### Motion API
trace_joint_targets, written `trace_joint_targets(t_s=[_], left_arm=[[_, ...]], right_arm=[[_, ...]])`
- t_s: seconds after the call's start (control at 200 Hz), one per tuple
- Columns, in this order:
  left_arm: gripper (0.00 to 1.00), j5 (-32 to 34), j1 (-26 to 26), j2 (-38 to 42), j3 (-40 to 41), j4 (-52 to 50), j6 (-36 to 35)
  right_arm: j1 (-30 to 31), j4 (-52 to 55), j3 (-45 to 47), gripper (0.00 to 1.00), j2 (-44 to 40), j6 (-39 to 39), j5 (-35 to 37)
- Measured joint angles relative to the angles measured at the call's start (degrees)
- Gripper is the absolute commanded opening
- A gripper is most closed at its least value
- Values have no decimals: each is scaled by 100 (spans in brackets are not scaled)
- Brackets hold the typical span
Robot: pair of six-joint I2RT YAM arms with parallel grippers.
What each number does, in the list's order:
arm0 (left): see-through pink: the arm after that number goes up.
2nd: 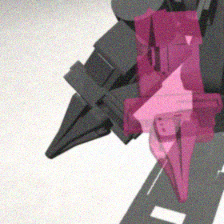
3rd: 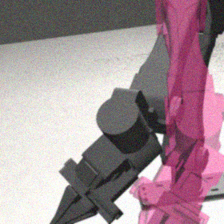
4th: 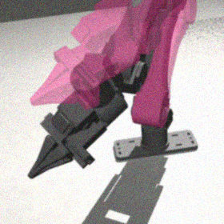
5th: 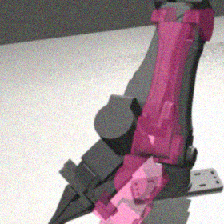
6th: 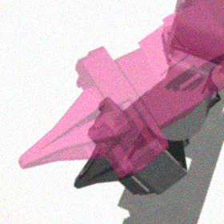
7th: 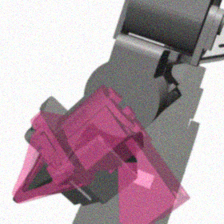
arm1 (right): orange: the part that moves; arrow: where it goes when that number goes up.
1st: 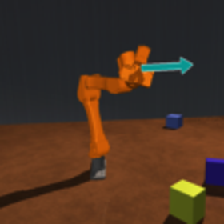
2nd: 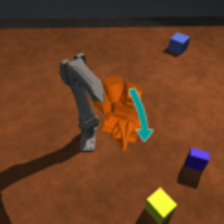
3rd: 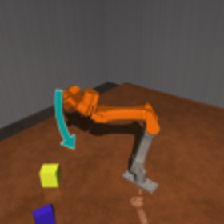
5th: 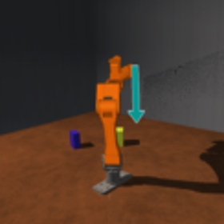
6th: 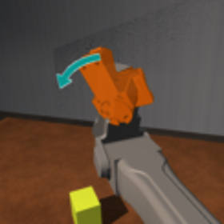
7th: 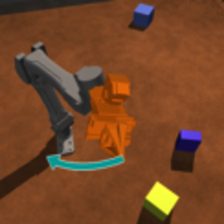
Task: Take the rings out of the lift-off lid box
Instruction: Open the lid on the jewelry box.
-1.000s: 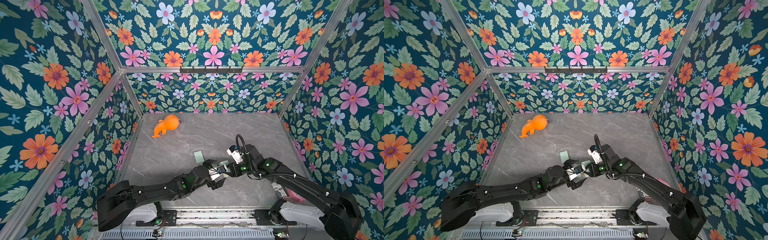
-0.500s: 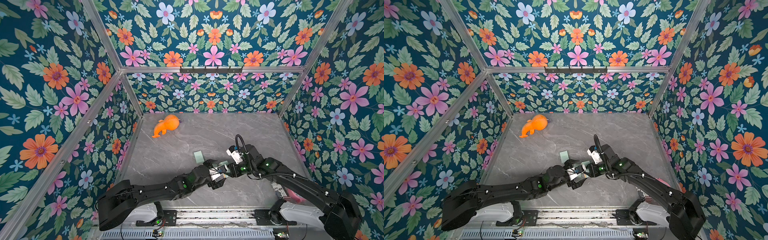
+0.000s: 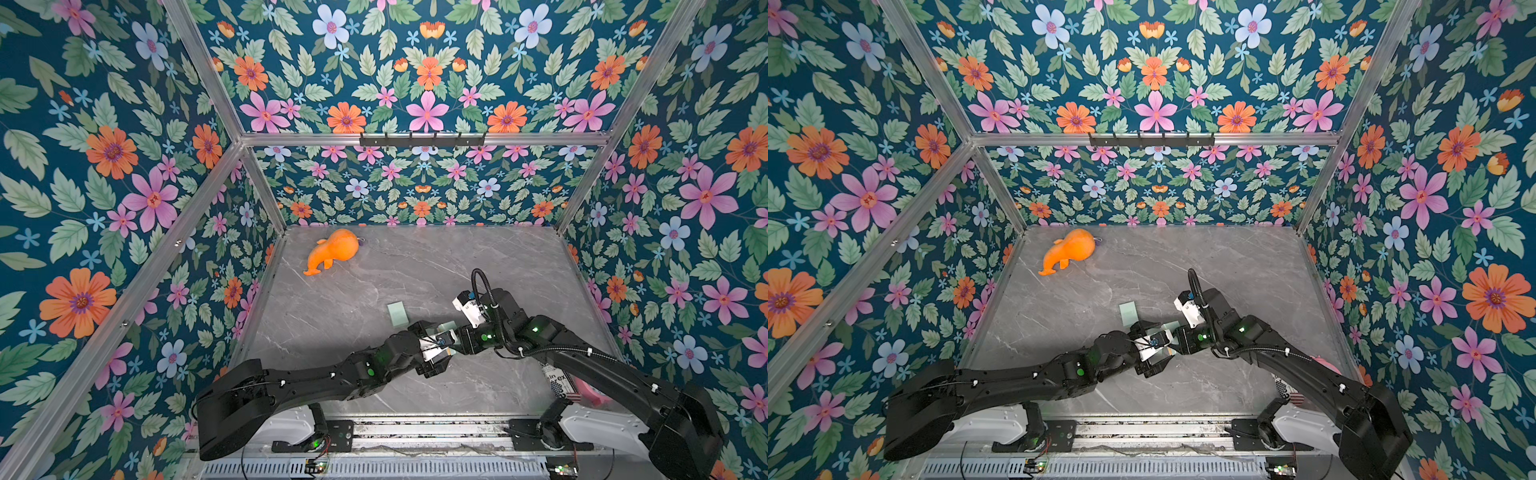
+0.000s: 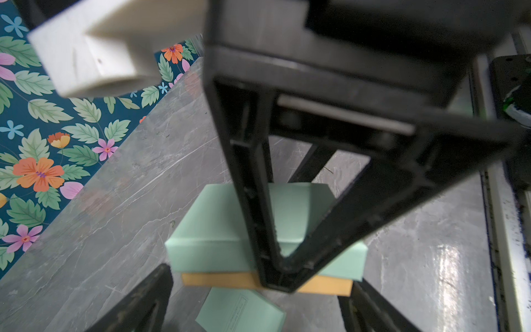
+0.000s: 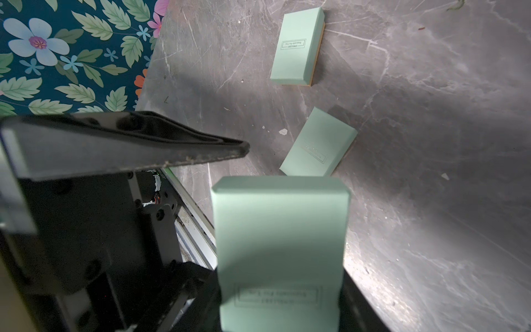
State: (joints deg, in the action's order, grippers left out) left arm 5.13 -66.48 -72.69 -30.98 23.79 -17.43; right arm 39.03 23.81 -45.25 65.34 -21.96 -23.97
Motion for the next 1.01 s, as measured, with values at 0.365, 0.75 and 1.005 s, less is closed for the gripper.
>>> trace_joint_targets(t_s=[0.365, 0.75, 1.005], left_arm=[[87, 87, 0, -83, -57, 15, 2], [79, 184, 0, -87, -63, 48, 0], [72, 212, -4, -50, -33, 70, -42]], right_arm=[[-2, -90, -7, 21, -9, 0, -48], [-4, -243, -7, 20, 7, 0, -114], [-2, -260, -7, 20, 9, 4, -129]])
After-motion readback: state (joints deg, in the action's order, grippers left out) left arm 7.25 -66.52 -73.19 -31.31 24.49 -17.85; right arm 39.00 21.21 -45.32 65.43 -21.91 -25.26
